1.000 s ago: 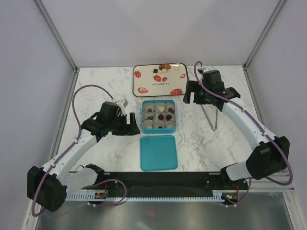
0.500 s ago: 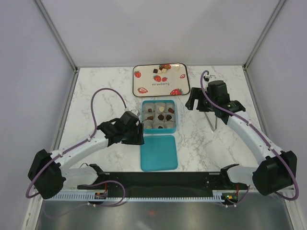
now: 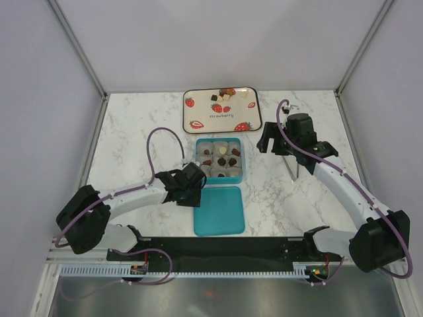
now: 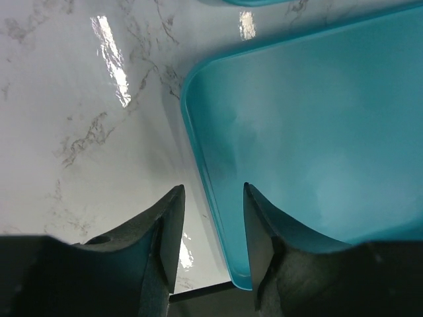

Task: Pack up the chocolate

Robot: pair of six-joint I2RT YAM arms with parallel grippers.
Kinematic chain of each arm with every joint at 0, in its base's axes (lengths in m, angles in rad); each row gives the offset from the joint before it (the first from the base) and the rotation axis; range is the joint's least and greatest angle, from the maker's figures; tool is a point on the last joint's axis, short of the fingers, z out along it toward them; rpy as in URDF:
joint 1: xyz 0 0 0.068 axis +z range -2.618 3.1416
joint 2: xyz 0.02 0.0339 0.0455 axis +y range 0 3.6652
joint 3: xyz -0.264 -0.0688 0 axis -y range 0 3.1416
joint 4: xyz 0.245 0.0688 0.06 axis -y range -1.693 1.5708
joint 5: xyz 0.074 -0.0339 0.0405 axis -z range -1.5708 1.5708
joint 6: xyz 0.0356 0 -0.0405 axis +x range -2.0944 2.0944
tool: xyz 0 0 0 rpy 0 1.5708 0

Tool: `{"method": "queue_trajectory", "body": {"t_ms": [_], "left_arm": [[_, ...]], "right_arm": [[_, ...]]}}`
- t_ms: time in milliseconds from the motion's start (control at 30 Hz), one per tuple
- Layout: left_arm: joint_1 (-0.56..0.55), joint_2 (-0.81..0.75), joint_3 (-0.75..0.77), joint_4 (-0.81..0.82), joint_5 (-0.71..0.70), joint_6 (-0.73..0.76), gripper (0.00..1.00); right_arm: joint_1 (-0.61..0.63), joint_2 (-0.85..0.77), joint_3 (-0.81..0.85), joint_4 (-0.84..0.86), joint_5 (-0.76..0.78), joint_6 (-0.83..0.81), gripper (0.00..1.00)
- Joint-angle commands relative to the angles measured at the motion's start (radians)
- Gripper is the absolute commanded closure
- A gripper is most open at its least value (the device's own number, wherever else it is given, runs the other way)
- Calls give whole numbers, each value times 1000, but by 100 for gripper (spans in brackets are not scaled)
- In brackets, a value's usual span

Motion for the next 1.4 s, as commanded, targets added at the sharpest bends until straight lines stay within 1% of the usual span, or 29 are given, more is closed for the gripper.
{"method": "queue_trajectory", "body": {"t_ms": [0, 300, 500, 533, 567, 600, 700, 967, 1233, 1367], "left_arm": [[-23, 36, 9, 43, -56, -61, 53], [-36, 86, 4, 41, -59, -89, 61], [-36, 93, -4, 40, -45, -89, 76], [-36, 91, -4, 38, -41, -87, 83], [-36, 91, -2, 37, -35, -83, 86], [-36, 88, -2, 30, -19, -79, 91], [-36, 73, 6, 20, 4, -70, 97], [-35, -22, 36, -63, 31, -49, 98], [-35, -131, 93, -135, 59, -26, 98], [-33, -186, 143, -190, 47, -9, 98]], "right_arm": [[-1, -45, -19, 35, 25, -13, 6], [0, -71, -33, 30, 15, -16, 6], [0, -71, -36, 30, 7, -21, 6], [3, -74, -36, 32, 7, -19, 6], [3, -79, -37, 32, 7, -21, 6], [10, -83, -37, 30, 10, -22, 6], [23, -93, -24, 30, 13, -33, 5], [82, -82, 73, -50, 71, -28, 4], [218, -99, 151, -77, 108, -33, 4], [296, -108, 234, -85, 120, -31, 4]]}}
